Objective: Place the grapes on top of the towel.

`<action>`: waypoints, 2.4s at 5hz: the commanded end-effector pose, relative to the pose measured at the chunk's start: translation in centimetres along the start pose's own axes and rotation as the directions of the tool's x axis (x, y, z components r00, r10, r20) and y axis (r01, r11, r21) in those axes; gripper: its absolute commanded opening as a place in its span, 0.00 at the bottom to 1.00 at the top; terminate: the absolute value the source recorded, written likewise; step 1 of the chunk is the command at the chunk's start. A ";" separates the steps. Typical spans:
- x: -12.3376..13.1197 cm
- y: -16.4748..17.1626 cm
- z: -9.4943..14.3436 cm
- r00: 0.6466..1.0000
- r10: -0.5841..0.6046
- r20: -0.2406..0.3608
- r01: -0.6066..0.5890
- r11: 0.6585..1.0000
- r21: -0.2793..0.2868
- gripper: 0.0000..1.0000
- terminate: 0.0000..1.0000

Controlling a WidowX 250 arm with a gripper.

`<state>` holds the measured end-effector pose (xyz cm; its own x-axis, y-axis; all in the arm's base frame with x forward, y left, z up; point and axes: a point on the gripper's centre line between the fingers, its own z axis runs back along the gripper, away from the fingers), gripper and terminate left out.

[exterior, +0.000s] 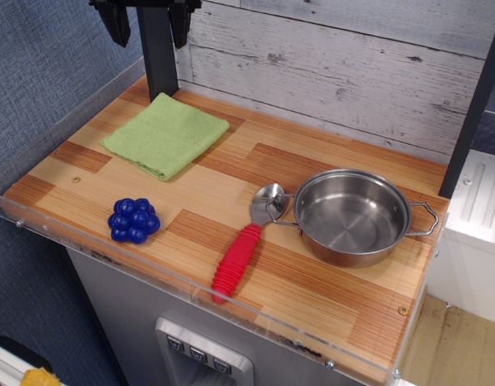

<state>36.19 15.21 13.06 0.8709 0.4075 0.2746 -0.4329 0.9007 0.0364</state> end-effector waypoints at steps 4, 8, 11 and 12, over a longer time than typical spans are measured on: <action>-5.3 2.4 1.9 0.998 -0.054 -0.017 0.055 0.998 0.028 1.00 0.00; -13.9 3.8 -0.5 0.999 -0.004 -0.044 0.005 1.000 0.023 1.00 0.00; -14.6 1.8 -4.1 0.998 -0.051 -0.047 0.048 0.997 -0.064 1.00 0.00; -14.9 1.1 -5.1 0.995 -0.067 -0.074 0.064 0.997 -0.041 1.00 0.00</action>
<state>23.66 10.78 3.40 0.9158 0.3629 0.1720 -0.3707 0.9286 0.0142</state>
